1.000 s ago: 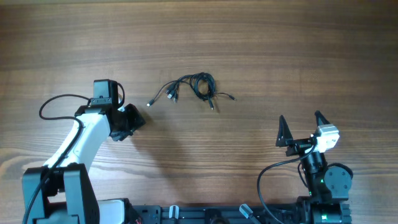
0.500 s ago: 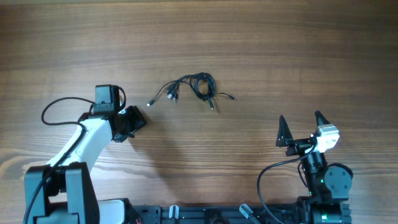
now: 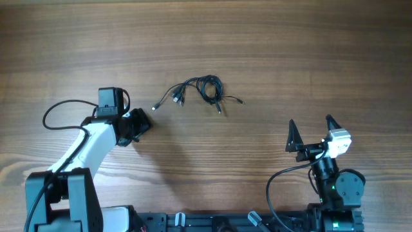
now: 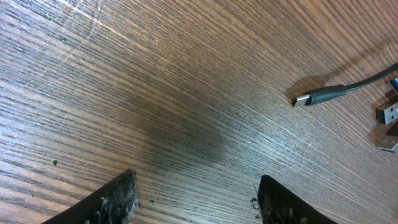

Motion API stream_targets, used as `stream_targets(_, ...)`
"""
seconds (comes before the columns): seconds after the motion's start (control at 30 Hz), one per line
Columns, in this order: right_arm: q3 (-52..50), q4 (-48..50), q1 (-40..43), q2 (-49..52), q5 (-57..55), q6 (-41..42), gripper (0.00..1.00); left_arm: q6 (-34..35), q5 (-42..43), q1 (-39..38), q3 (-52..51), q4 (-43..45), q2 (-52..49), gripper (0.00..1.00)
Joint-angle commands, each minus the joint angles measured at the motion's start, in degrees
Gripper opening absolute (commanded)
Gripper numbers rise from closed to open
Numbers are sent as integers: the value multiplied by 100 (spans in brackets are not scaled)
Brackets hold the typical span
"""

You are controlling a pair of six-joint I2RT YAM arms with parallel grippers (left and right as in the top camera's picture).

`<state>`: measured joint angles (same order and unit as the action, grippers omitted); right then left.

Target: Untangle cables

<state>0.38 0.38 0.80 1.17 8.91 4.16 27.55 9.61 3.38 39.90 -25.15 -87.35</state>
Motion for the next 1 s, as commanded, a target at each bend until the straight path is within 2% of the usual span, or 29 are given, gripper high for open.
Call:
stream_targets(0.0,-9,17,-46,-37,-57,-103,100,-7,-74,-17,-70,35,-44,66)
stream_targets(0.4,-9,17,-46,-37,-57,-103,100,-7,-269,-17,-70,55,-146,69)
stream_targets(0.43,-9,17,-46,-37,-57,-101,100,-7,-269,-17,-70,59,-234,64)
stream_targets(0.47,-9,17,-46,-37,-57,-103,100,-4,-267,-17,-70,70,-299,54)
stream_targets(0.5,-9,17,-46,-37,-57,-103,100,-4,-264,-17,-70,92,-382,41)
stream_targets(0.53,-9,17,-46,-37,-57,-101,100,-4,-264,-17,-70,101,-444,25)
stream_targets(0.6,-9,17,-46,-37,-57,-103,100,-4,-264,-17,-70,101,-450,4)
stream_targets(0.8,-9,17,-46,-37,-57,-101,100,-9,-264,-11,267,-66,-448,4)
stream_targets(0.83,-9,17,-46,-37,-57,-101,100,-9,-264,-11,470,-229,-448,8)
stream_targets(0.87,-9,17,-46,-37,-57,-103,100,-7,-264,-11,645,-382,-448,18)
stream_targets(0.9,-9,17,-46,-37,-57,-103,100,-7,-264,-11,800,-498,-448,47)
stream_targets(0.93,-9,17,-46,-37,-57,-103,100,-9,-264,-11,975,-592,-448,71)
stream_targets(0.97,-9,17,-46,-37,-57,-103,100,-7,-267,-11,1043,-597,-448,82)
